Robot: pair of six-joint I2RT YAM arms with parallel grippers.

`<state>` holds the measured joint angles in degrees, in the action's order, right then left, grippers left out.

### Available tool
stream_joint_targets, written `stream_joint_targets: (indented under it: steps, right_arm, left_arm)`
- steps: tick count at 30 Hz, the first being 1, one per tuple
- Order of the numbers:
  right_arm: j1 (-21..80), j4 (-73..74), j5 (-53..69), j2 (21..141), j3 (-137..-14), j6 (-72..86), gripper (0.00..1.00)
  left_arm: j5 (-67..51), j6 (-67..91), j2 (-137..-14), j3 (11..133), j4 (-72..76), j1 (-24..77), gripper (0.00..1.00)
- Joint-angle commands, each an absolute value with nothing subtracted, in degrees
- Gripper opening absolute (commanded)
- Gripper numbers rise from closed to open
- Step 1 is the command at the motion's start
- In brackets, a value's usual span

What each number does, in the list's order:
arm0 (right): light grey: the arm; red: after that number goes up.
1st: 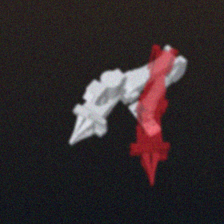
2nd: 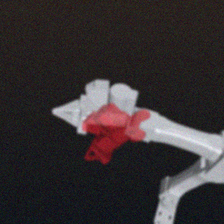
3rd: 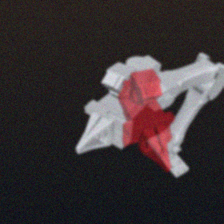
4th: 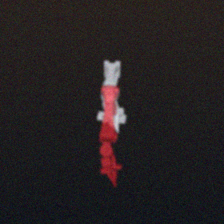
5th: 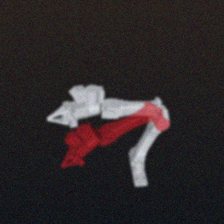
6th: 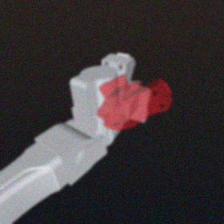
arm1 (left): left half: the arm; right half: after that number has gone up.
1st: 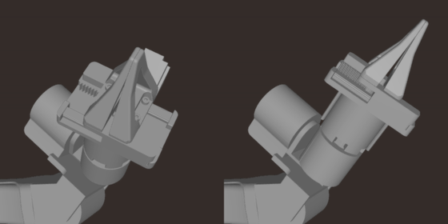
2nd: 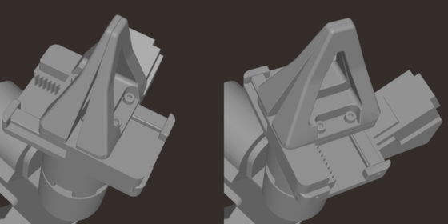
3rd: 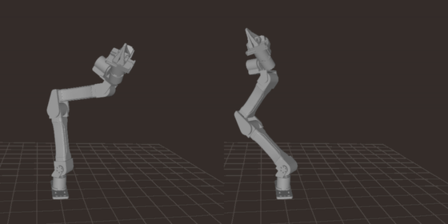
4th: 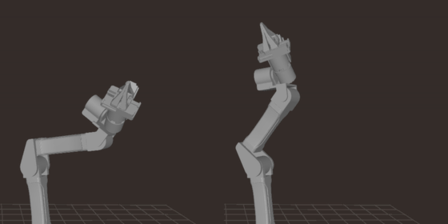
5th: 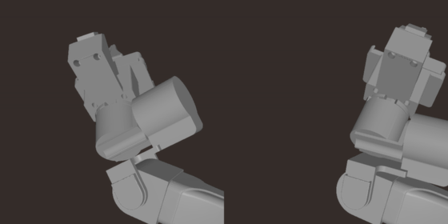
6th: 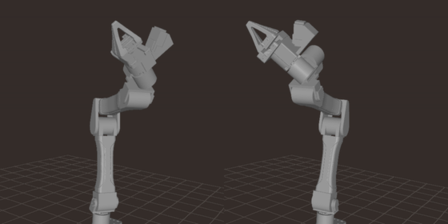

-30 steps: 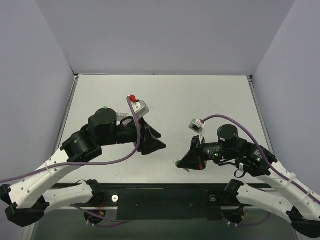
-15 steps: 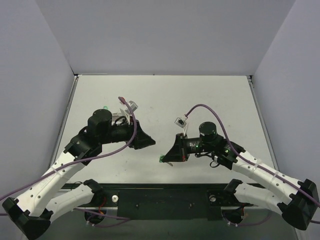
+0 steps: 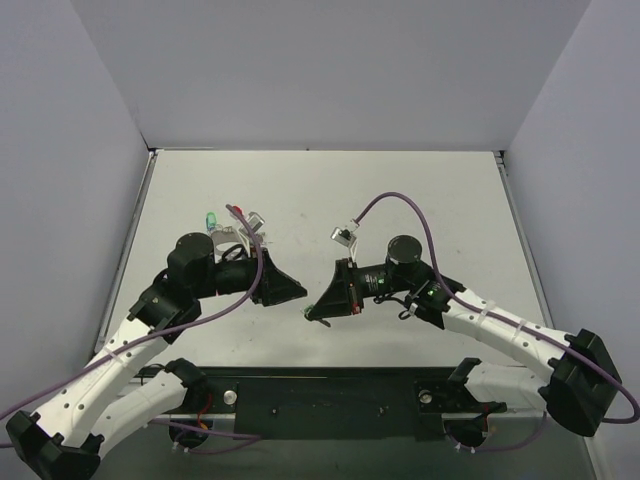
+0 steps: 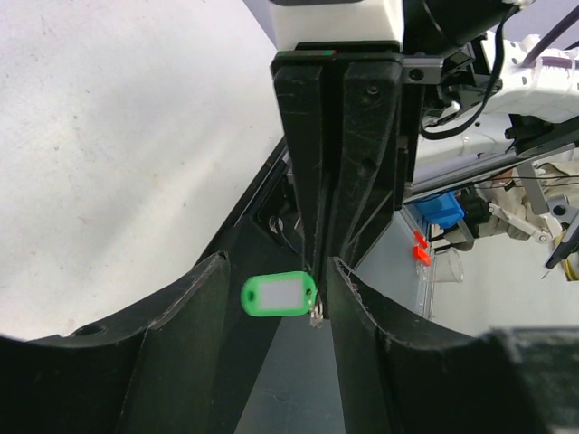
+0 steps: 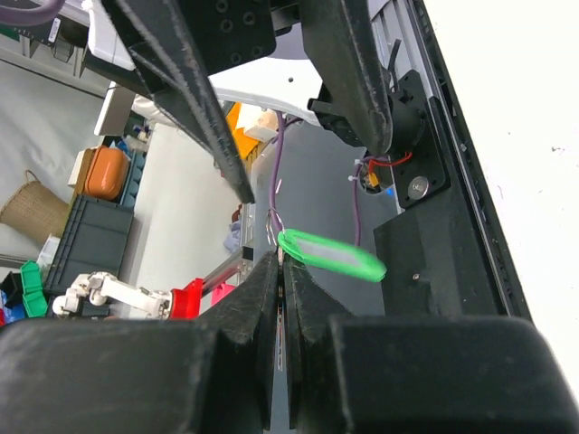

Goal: Remove the keys from the keyring

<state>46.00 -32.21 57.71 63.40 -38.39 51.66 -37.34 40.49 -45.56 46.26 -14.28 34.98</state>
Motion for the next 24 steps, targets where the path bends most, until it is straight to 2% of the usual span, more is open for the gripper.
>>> stream_joint_targets:
  steps: [1,24]
  right_arm:
    - [45.88,-38.5,61.35,65.3,-41.92,51.86,0.0]
    - [45.97,-38.32,60.29,68.2,-44.82,52.38,0.0]
  left_arm:
    - [-39.99,42.1,-45.44,46.58,-9.05,34.02,0.56]
    - [-41.22,44.82,-40.43,44.21,-11.42,33.31,0.47]
